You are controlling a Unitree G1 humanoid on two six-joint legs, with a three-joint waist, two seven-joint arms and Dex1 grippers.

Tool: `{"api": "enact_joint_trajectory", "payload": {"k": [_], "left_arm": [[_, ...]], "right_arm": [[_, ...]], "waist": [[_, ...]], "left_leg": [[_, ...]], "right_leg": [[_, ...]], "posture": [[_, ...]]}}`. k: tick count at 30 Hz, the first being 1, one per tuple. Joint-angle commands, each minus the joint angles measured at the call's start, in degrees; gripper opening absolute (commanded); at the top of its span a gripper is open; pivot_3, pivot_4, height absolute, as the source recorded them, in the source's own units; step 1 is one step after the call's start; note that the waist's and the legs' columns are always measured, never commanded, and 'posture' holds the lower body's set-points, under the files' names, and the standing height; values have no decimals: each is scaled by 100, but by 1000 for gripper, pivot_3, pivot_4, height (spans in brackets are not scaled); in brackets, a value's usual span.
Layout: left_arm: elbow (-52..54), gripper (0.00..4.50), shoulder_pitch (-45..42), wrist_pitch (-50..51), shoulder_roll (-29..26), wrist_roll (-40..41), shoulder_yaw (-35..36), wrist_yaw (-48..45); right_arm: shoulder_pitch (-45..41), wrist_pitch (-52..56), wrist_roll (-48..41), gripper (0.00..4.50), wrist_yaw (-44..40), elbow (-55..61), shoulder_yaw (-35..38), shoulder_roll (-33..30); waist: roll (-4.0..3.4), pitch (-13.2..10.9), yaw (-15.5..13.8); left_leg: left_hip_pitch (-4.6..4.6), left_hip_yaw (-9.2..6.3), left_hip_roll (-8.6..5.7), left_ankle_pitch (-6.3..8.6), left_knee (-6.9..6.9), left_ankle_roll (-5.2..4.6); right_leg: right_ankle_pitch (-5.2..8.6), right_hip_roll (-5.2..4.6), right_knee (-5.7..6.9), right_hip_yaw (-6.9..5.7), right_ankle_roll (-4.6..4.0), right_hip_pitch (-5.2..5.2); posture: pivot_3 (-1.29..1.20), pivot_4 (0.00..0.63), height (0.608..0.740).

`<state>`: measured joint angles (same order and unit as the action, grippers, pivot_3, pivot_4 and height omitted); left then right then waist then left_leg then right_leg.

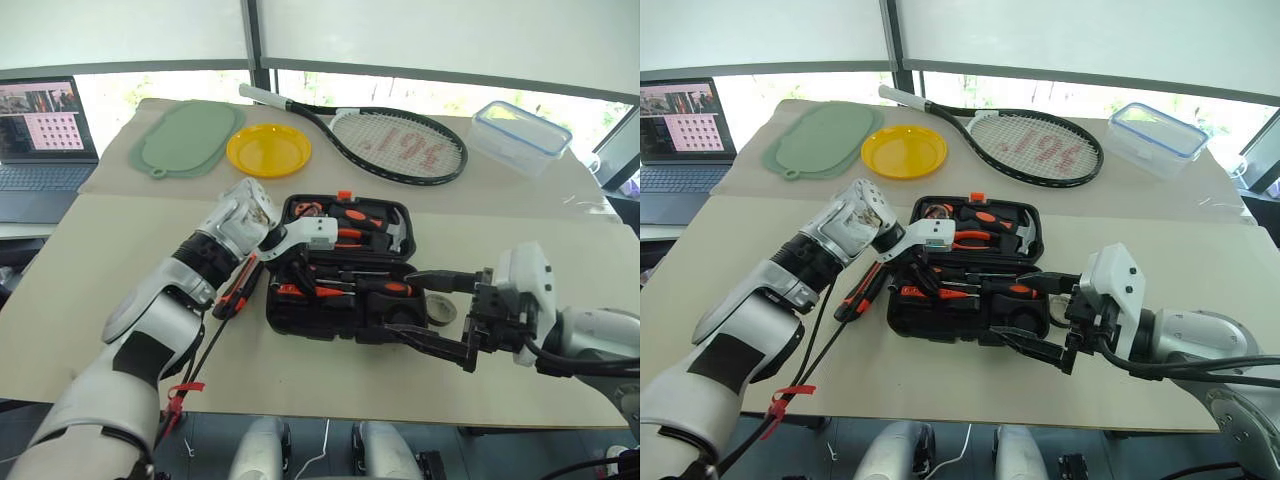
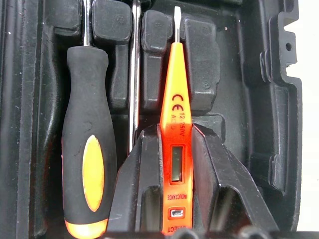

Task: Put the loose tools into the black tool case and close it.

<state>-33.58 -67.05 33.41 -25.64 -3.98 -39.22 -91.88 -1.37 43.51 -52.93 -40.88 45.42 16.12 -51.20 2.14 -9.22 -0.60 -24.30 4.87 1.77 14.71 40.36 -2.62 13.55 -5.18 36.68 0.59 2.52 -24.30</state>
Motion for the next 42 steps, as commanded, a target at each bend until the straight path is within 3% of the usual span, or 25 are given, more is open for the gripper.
{"api": "enact_joint_trajectory", "payload": {"k": [1,4,6,7,10,15,19,22,27,30,34,42], "left_arm": [[185,387,13,109,-89,119,-55,-61],[230,387,-18,135,-119,188,-50,-61],[304,1392,-45,129,-198,258,-39,-61],[356,1568,-66,130,-256,303,-22,-61],[562,2647,-159,268,-457,516,62,-61],[1397,2647,-227,483,-1272,1427,156,-62],[1855,2647,209,199,-1594,1730,765,-34],[2022,1947,832,-259,-1395,1997,1519,380],[2153,170,1984,-801,-922,2295,2372,1039],[1922,79,2493,-1925,-536,2063,2604,1570],[1742,79,2749,-2182,-256,2106,2730,1697],[1036,79,2738,-2901,-237,1385,2383,1688]], "right_arm": [[-106,-170,45,4500,-14,39,-4,9],[-124,-172,61,4500,-21,33,-33,23],[-144,-171,71,4500,-23,28,-67,29],[-150,-174,76,4500,-27,24,-81,30],[-168,-163,66,4500,-16,17,-101,34],[-157,-127,27,4500,-22,15,-77,11],[-134,-97,1,4500,-42,20,-20,-40],[-124,-85,-4,4500,-69,13,18,-84],[-132,-64,-35,4500,-107,-53,60,-153],[-145,-49,-79,4500,-129,-84,79,-204],[-157,-27,-105,4500,-156,-124,42,-266],[-323,43,-162,4500,-145,-167,-37,-280]], "waist": [[0,0,3],[0,0,3],[0,0,8],[0,0,8],[0,0,-1],[-1,0,5],[-2,0,-4],[-3,1,-20],[-3,1,-10],[-3,1,-11],[-2,1,-33],[-3,1,-14]], "left_leg": [[0,0,0,0,0,0],[-1,0,0,0,0,0],[-2,0,0,0,0,0],[-3,1,0,0,0,0],[-2,1,1,0,0,0],[-4,0,7,0,1,0],[-2,1,9,0,1,0],[3,1,7,0,5,0],[1,0,8,0,10,0],[2,0,7,0,10,0],[3,0,5,0,11,0],[6,1,3,0,11,0]], "right_leg": [[0,0,0,0,0,0],[0,0,0,1,0,-1],[0,0,-1,1,0,-2],[0,0,0,2,0,-4],[0,0,1,2,0,-3],[0,-2,3,2,0,-5],[0,-3,4,3,0,-4],[1,-8,4,1,3,4],[0,-8,6,1,4,4],[-1,-7,8,1,4,4],[-3,-11,5,0,5,8],[-3,-8,5,1,5,9]], "posture": [[0,150,738],[0,150,738],[0,150,738],[0,150,738],[0,150,738],[0,150,738],[0,150,738],[0,150,738],[0,150,738],[0,150,738],[0,150,738],[0,150,738]]}}
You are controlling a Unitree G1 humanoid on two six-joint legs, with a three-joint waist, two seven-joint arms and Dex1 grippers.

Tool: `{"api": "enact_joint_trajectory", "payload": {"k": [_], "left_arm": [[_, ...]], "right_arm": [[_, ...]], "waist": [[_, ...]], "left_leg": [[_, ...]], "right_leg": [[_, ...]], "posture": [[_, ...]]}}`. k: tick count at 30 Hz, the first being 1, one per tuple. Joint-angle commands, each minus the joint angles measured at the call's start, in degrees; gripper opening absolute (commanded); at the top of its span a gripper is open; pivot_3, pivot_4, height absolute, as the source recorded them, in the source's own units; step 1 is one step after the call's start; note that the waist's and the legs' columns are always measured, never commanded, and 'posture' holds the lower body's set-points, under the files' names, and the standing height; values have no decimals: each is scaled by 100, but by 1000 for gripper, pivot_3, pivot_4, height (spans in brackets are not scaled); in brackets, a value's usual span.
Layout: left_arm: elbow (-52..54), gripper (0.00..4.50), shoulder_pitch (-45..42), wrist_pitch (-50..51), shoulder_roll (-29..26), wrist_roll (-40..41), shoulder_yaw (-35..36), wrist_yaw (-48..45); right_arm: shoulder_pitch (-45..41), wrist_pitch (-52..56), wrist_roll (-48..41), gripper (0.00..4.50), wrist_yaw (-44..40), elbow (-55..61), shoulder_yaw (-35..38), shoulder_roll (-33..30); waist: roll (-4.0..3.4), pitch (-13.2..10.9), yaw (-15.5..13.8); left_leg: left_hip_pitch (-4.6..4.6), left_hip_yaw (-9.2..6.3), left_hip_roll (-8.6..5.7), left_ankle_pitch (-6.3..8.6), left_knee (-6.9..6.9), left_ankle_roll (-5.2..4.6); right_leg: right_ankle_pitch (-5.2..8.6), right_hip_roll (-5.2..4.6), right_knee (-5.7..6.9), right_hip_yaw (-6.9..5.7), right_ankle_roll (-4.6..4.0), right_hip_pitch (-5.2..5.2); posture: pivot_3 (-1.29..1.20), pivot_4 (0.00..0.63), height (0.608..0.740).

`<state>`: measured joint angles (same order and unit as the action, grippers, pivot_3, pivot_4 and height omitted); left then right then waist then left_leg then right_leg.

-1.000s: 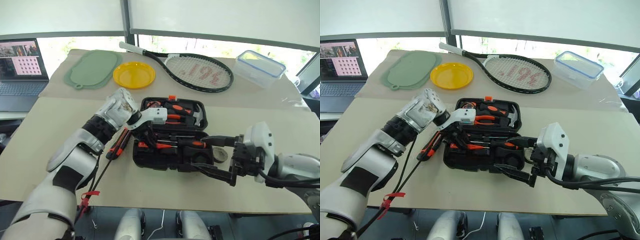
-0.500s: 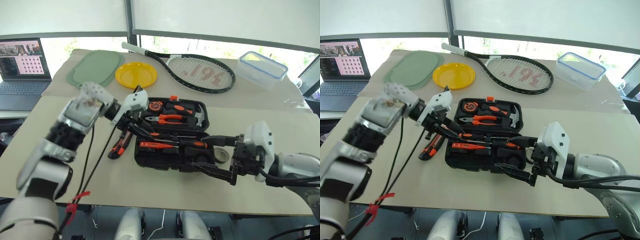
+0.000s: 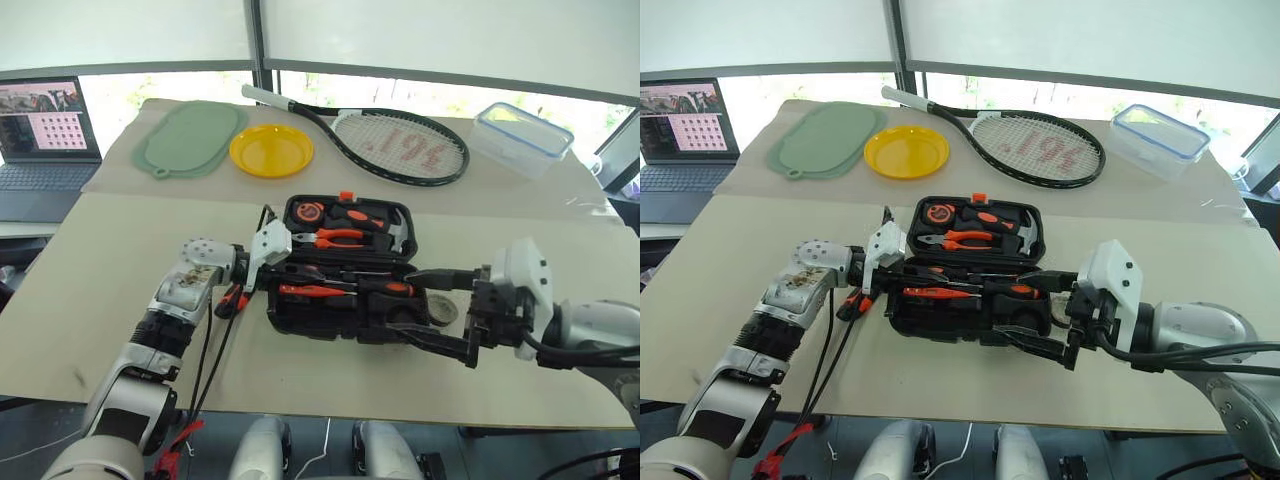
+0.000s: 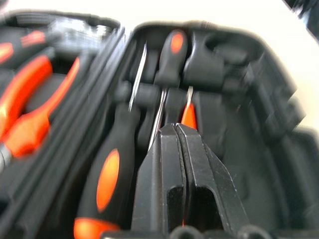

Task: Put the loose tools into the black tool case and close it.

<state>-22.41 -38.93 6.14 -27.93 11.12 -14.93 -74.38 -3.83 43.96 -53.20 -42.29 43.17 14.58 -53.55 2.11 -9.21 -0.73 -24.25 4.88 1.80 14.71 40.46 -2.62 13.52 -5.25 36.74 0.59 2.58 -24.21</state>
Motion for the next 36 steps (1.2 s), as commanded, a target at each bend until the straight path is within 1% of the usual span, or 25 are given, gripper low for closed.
{"api": "enact_joint_trajectory", "payload": {"k": [1,6,13,19,23,28,33,36], "left_arm": [[-113,79,-72,-217,-4,-148,-59,-113],[-361,79,-8,-582,-6,-438,-203,-234],[-664,79,-23,-860,10,-603,-229,-282],[-778,79,-32,-887,-24,-751,-302,-283],[-981,79,-33,-1173,-93,-983,-454,-302],[-1115,79,-53,-1294,-81,-1115,-533,-309],[-1231,79,-104,-1338,-55,-1173,-567,-291],[-1091,79,-97,-1228,-85,-1046,-477,-305]], "right_arm": [[-73,1,-136,4500,-3,63,120,-41],[-68,9,-128,4500,28,88,95,-26],[-87,7,-110,4500,46,53,63,-18],[-157,11,-119,4500,45,-1,31,-13],[-245,10,-111,4500,36,-69,-28,6],[-302,7,-81,4500,41,-103,-100,29],[-331,-11,-61,4500,50,-130,-161,39],[-343,-14,-60,4500,48,-152,-192,58]], "waist": [[0,0,-4],[-7,5,-1],[-31,27,2],[-37,42,3],[-37,53,3],[-30,90,4],[-27,97,2],[-28,97,4]], "left_leg": [[0,0,0,0,0,0],[4,0,2,0,0,0],[14,1,2,0,0,-1],[21,2,3,0,0,-1],[25,3,3,0,0,-1],[37,5,5,1,-4,-1],[46,5,7,1,-7,-1],[55,4,8,2,-8,-2]], "right_leg": [[0,-1,0,0,0,0],[0,-1,0,0,0,4],[0,-1,1,3,0,15],[0,0,3,5,0,19],[0,0,3,6,0,23],[0,-1,0,7,-1,32],[1,-1,-3,7,-1,44],[1,-1,-6,6,-2,56]], "posture": [[0,150,738],[0,150,738],[0,150,738],[0,150,738],[0,150,738],[0,150,738],[0,150,738],[0,150,738]]}}
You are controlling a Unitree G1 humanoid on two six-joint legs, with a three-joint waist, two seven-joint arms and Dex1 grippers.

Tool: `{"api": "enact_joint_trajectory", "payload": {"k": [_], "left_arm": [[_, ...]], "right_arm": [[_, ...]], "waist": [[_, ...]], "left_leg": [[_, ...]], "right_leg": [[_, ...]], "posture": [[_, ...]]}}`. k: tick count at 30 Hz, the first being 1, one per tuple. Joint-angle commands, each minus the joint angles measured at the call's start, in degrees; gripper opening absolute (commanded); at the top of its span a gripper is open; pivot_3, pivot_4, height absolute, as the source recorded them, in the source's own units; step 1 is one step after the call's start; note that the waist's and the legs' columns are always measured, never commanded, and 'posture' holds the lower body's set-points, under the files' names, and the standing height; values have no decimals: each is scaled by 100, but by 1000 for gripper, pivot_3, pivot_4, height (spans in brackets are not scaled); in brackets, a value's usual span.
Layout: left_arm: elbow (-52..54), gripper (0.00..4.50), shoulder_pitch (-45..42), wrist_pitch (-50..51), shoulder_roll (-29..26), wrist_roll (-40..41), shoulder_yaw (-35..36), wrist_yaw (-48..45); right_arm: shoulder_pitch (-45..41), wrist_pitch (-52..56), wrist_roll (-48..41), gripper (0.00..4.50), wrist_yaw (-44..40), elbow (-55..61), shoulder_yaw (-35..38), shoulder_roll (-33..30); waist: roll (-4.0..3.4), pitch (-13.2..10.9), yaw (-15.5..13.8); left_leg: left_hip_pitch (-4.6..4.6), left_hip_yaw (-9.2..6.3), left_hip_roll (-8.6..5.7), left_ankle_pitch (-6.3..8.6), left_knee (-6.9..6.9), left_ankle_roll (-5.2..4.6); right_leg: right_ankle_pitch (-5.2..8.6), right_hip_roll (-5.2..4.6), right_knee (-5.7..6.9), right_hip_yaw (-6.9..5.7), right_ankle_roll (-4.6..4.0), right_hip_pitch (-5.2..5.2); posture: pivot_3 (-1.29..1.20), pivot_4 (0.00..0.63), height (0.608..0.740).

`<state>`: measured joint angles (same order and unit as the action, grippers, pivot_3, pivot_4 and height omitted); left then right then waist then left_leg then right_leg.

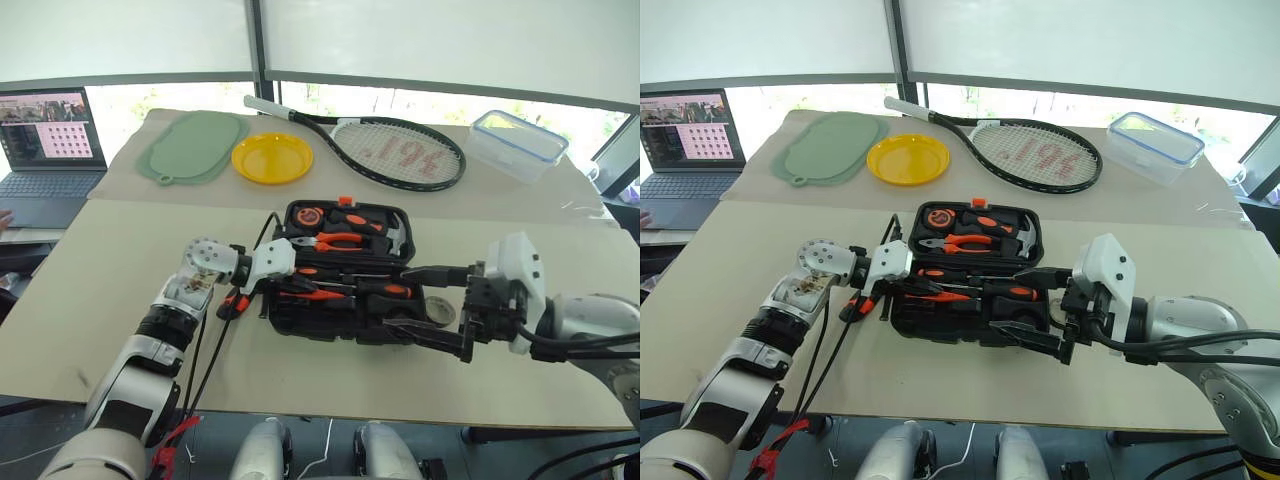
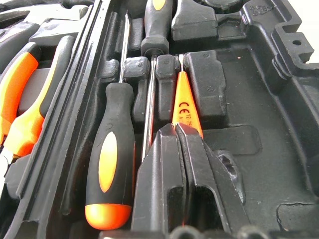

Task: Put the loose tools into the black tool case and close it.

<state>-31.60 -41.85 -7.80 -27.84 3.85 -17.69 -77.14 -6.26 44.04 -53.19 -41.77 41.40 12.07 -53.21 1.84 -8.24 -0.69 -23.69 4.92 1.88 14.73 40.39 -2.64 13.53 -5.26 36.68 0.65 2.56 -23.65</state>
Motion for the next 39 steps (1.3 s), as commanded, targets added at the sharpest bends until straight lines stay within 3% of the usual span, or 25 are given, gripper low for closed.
{"api": "enact_joint_trajectory", "payload": {"k": [1,5,11,17,20,24,28,33,39], "left_arm": [[-70,79,193,301,-116,-225,-131,-45],[925,79,177,1369,-407,531,503,-80],[3089,2379,809,3998,-1547,1889,2087,493],[4439,4478,3020,5134,-2551,2079,3996,1281],[5098,4478,3723,5938,-2649,2424,4560,1615],[5551,4478,3847,6507,-2797,2414,4300,2130],[5747,4478,3202,7236,-2837,2431,3620,2731],[5635,4478,1779,8685,-2420,2612,2684,3459],[5004,4478,945,8650,-2123,2332,1436,3802]], "right_arm": [[-104,-27,-50,4500,-10,18,35,30],[-265,-78,38,4500,-112,-84,-184,95],[-765,-261,352,4500,-523,-522,-613,189],[-1281,-592,794,4500,-1129,-965,-1071,326],[-1514,-668,938,4500,-1396,-1171,-1207,340],[-1594,-703,1059,4500,-1592,-1277,-1256,342],[-1566,-685,1111,4500,-1618,-1197,-1251,345],[-1310,-759,1333,4500,-1563,-976,-1230,250],[-1124,-683,1460,4500,-1219,-804,-1107,370]], "waist": [[0,0,1],[0,-1,35],[9,-11,141],[7,-15,171],[22,-25,134],[31,-30,-54],[33,-29,-69],[37,-31,-22],[43,-35,37]], "left_leg": [[4,0,1,0,-1,0],[3,0,3,0,-4,0],[-48,-1,7,-3,-7,3],[-35,9,7,-2,-33,3],[-31,11,9,-3,-35,6],[-24,-2,3,-6,-29,11],[-10,6,-1,-6,-38,12],[-14,9,0,-11,-48,18],[-13,18,-8,-11,-52,18]], "right_leg": [[0,0,-1,0,0,3],[1,0,-2,0,-2,1],[1,5,12,4,-5,-64],[4,-3,0,7,-2,-61],[5,-5,1,6,-5,-62],[5,-19,-4,-19,-7,-57],[2,-22,-6,-12,-11,-38],[3,-4,4,-2,-17,-49],[4,3,4,11,-16,-54]], "posture": [[0,150,738],[0,150,738],[0,150,738],[0,150,738],[0,150,738],[0,150,738],[0,150,738],[0,150,738],[0,150,738]]}}
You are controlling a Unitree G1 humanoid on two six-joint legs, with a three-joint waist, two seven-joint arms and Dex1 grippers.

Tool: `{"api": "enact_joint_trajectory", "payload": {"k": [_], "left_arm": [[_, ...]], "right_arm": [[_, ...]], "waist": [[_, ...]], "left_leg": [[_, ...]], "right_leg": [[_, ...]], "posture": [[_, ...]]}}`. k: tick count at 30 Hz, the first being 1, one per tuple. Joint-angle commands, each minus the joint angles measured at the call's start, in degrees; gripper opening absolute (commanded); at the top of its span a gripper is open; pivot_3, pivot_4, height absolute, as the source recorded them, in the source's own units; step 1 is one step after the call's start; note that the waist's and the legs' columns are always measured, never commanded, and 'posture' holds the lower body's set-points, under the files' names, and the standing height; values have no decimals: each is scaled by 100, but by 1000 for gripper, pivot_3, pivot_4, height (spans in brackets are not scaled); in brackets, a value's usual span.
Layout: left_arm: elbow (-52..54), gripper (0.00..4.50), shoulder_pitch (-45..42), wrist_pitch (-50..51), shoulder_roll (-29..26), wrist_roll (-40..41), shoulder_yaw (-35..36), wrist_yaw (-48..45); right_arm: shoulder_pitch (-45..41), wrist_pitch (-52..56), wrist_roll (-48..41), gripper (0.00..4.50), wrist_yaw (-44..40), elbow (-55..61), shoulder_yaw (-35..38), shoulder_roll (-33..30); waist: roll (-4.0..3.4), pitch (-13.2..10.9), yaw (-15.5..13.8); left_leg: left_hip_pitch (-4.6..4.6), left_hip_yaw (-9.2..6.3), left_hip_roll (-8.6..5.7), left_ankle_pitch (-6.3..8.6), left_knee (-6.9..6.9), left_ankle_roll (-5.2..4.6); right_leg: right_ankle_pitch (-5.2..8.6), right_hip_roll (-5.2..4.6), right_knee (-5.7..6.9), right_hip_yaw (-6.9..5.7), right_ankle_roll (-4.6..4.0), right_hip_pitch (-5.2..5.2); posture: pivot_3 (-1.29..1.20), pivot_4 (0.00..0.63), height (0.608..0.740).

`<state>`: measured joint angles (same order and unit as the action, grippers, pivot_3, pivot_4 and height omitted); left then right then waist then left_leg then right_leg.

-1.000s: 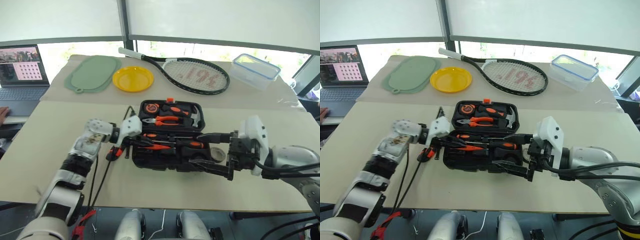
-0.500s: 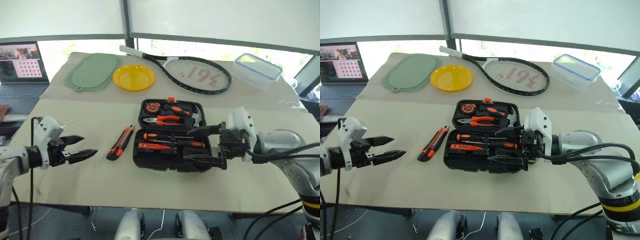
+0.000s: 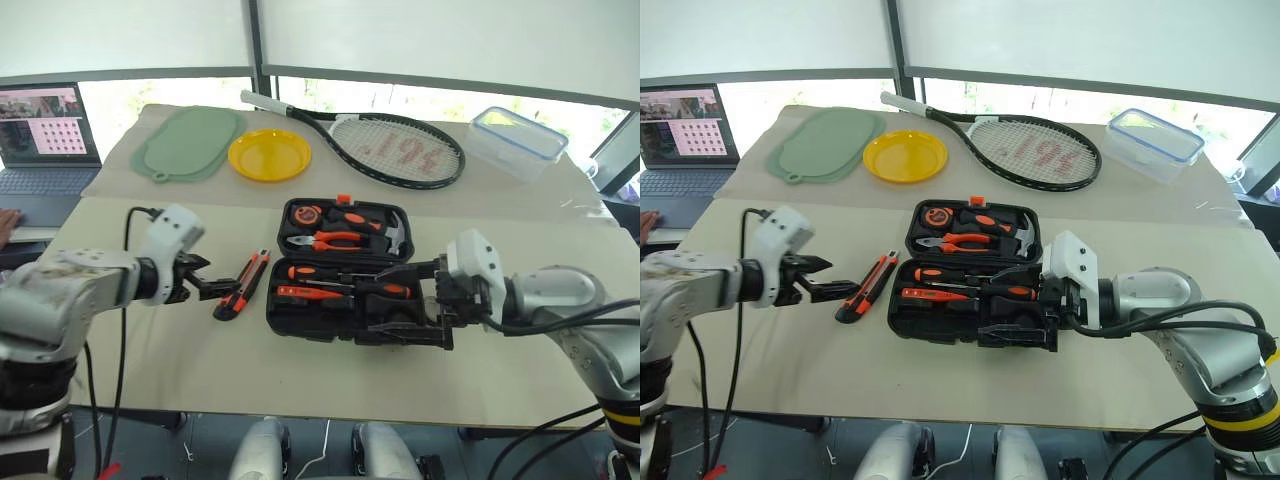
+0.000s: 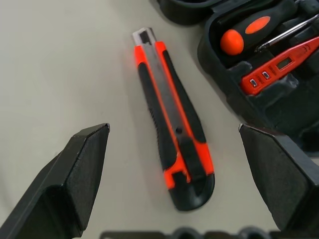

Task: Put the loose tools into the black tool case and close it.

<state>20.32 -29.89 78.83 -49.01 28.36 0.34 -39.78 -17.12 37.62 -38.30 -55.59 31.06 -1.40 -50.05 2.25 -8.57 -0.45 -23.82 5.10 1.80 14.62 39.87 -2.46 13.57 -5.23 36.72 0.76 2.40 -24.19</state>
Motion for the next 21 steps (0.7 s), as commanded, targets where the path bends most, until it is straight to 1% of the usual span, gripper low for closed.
{"api": "enact_joint_trajectory", "payload": {"k": [1,5,8,11,13,14,16,20,21], "left_arm": [[-283,4478,-322,-59,-24,-169,-564,71],[-687,4478,-506,-264,-35,-467,-1267,142],[-1009,4478,-620,-457,88,-633,-1483,203],[-1225,4478,-681,-443,256,-609,-1613,109],[-1296,4478,-628,-599,257,-708,-1744,52],[-1370,4478,-575,-832,213,-832,-1840,19],[-1678,4478,-543,-1034,200,-1009,-1827,71],[-1943,3508,-556,-1229,161,-1002,-1560,-48],[-1961,3042,-573,-1225,154,-943,-1466,-104]], "right_arm": [[-34,-43,-28,4500,207,247,261,68],[5,-79,1,4500,405,309,349,125],[51,-64,-29,4500,470,374,404,126],[138,-61,-59,4500,472,461,486,96],[189,-78,-54,4500,457,508,520,68],[213,-78,-61,4500,455,533,549,53],[247,-69,-86,4500,459,572,611,36],[333,-75,-79,4500,460,622,701,22],[365,-77,-70,4500,470,634,728,20]], "waist": [[3,-2,19],[3,-2,11],[4,-3,-16],[4,-2,-47],[3,-2,-61],[2,-1,-65],[-4,2,-72],[-9,6,-64],[-9,6,-58]], "left_leg": [[0,0,1,0,0,0],[0,-1,2,0,-4,0],[0,-1,2,0,-2,0],[2,-3,2,-1,0,0],[3,-4,1,-1,1,0],[4,-4,1,-1,2,0],[9,-4,1,-1,1,0],[23,-4,3,-4,1,3],[28,-4,4,-4,0,3]], "right_leg": [[0,2,1,1,-1,0],[2,2,-1,0,-3,-2],[2,-1,-1,-1,-2,2],[2,-4,0,-3,-2,5],[2,-5,0,-3,-1,8],[2,-5,0,-3,-1,9],[2,-6,1,-2,-1,14],[1,-4,6,-1,-2,20],[1,-2,6,0,-3,23]], "posture": [[0,150,738],[0,150,738],[0,150,738],[0,150,738],[0,150,738],[0,150,738],[0,150,738],[0,150,738],[0,150,738]]}}
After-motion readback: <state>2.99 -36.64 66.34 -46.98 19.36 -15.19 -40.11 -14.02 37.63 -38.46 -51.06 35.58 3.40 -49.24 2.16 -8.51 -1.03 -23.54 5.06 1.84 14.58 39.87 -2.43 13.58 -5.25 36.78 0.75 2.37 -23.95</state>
